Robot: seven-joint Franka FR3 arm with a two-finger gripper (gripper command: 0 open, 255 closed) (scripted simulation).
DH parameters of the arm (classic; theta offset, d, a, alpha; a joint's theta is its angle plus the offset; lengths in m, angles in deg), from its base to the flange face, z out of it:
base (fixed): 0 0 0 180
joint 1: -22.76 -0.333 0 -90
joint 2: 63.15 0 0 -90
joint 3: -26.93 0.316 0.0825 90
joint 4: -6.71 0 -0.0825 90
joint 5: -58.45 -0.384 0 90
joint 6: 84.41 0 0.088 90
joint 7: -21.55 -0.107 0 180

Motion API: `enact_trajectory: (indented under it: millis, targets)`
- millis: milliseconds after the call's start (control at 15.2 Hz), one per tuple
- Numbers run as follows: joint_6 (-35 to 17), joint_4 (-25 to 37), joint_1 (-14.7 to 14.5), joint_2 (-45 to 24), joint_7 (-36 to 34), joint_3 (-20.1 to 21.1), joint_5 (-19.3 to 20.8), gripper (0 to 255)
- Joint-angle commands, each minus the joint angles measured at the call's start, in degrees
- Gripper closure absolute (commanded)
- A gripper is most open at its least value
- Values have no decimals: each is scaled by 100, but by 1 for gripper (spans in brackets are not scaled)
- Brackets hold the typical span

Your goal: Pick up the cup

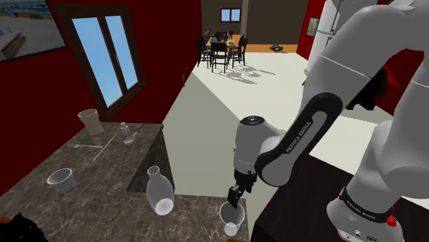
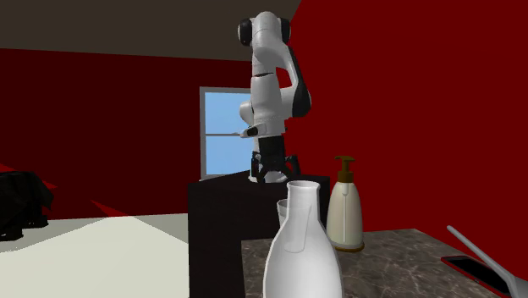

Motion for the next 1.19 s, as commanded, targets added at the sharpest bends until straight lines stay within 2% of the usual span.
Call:
enact_trajectory:
  millis: [0, 594, 660, 1122]
  targets:
    - [-322, 181, -98, -496, -299, -42, 315, 0]
    - [-998, 307, -366, -1313, -509, -410, 719, 0]
    - [-1001, 309, -368, -1318, -510, -413, 721, 255]
    - [-1000, 309, -377, -1316, -520, -412, 721, 255]
